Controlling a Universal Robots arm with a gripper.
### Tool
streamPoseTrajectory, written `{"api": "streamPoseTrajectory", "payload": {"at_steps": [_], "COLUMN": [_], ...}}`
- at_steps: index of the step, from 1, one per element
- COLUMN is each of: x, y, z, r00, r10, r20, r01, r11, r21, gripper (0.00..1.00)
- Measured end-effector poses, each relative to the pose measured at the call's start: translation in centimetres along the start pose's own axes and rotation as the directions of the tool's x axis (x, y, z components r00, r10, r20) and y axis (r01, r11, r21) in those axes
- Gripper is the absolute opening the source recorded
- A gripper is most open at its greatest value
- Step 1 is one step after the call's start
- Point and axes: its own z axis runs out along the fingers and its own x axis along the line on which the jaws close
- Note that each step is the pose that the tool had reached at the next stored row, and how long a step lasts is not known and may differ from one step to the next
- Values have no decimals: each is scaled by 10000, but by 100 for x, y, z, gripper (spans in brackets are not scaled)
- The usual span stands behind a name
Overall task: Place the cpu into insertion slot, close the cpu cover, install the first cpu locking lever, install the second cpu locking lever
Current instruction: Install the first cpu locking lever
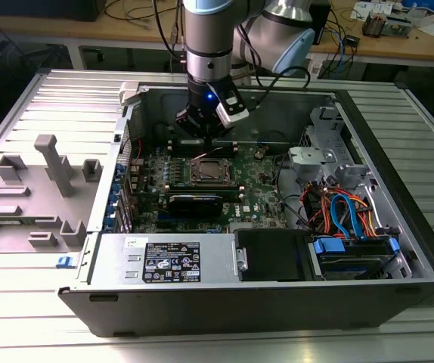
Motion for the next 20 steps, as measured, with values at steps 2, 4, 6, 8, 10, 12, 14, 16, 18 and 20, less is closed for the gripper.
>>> {"api": "streamPoseTrajectory", "payload": {"at_steps": [2, 4, 6, 8, 10, 12, 14, 16, 18, 20], "x": [7, 20, 27, 28, 21, 10, -18, -41, -67, -95], "y": [-3, -6, -12, -23, -25, -25, -26, -26, -27, -27], "z": [-1, -1, -1, -1, 1, 3, 9, 16, 24, 31], "r00": [10000, 10000, 10000, 10000, 10000, 10000, 10000, 10000, 10000, 10000], "r10": [-2, -1, -3, 0, -2, -2, -2, -1, -3, -2], "r20": [-1, -1, -2, -1, -3, -6, -13, -20, -22, -23], "r01": [2, 1, 3, 0, 2, 2, 2, 1, 3, 3], "r11": [10000, 10000, 10000, 10000, 10000, 10000, 10000, 10000, 10000, 10000], "r21": [2, 1, 4, 7, 9, 9, 17, 29, 42, 54], "gripper": [11, 11, 11, 11, 11, 11, 11, 11, 11, 11]}}
